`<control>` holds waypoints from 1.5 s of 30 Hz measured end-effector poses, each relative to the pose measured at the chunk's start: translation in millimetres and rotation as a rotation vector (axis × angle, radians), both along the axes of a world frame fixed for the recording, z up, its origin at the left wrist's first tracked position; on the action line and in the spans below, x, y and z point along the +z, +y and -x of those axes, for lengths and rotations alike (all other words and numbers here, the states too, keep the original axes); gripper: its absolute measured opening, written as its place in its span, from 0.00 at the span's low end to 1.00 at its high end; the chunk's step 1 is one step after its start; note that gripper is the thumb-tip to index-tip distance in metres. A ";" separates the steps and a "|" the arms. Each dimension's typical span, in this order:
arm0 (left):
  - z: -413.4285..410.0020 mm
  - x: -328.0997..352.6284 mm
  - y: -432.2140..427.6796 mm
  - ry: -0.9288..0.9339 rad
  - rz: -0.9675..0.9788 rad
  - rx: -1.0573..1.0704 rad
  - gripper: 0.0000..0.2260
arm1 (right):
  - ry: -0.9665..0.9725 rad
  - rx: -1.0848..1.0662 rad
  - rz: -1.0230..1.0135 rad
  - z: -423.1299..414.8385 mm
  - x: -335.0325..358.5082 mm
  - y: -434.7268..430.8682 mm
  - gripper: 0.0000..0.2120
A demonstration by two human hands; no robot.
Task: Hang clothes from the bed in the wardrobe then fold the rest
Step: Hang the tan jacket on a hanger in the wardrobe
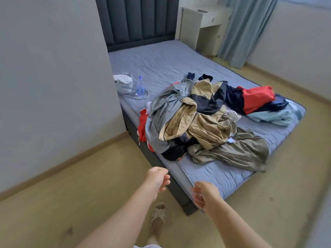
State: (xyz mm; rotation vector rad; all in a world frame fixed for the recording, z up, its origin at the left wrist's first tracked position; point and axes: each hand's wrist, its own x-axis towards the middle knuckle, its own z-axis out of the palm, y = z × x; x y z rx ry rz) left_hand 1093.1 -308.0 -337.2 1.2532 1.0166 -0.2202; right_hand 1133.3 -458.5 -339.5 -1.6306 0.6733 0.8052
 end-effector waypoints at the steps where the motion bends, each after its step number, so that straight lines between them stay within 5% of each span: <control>1: -22.2 -3.3 2.4 0.003 -0.004 -0.028 0.06 | -0.002 -0.020 0.002 -18.7 -3.0 0.3 0.08; 14: -301.4 -99.1 74.3 0.166 -0.169 -0.189 0.05 | 0.070 -0.052 0.136 -259.8 -58.6 79.0 0.07; 23: -382.0 -200.0 81.8 0.336 -0.572 -0.600 0.22 | 0.213 -0.046 0.206 -331.2 -124.2 91.6 0.06; 27: -396.0 -223.0 83.1 0.439 -0.495 -0.700 0.14 | 0.257 -0.061 0.195 -344.9 -139.7 85.2 0.06; 32: -399.3 -213.7 77.7 0.240 -0.407 -0.506 0.04 | 0.278 -0.066 0.144 -356.4 -139.9 67.4 0.06; 41: -399.3 -97.2 32.0 -0.136 -0.326 -0.319 0.10 | 0.210 -0.080 -0.162 -406.6 -81.9 35.7 0.04; 45: -390.5 -36.2 -14.7 -0.247 -0.267 -0.330 0.10 | 0.190 -0.001 -0.268 -430.5 -36.7 12.9 0.15</control>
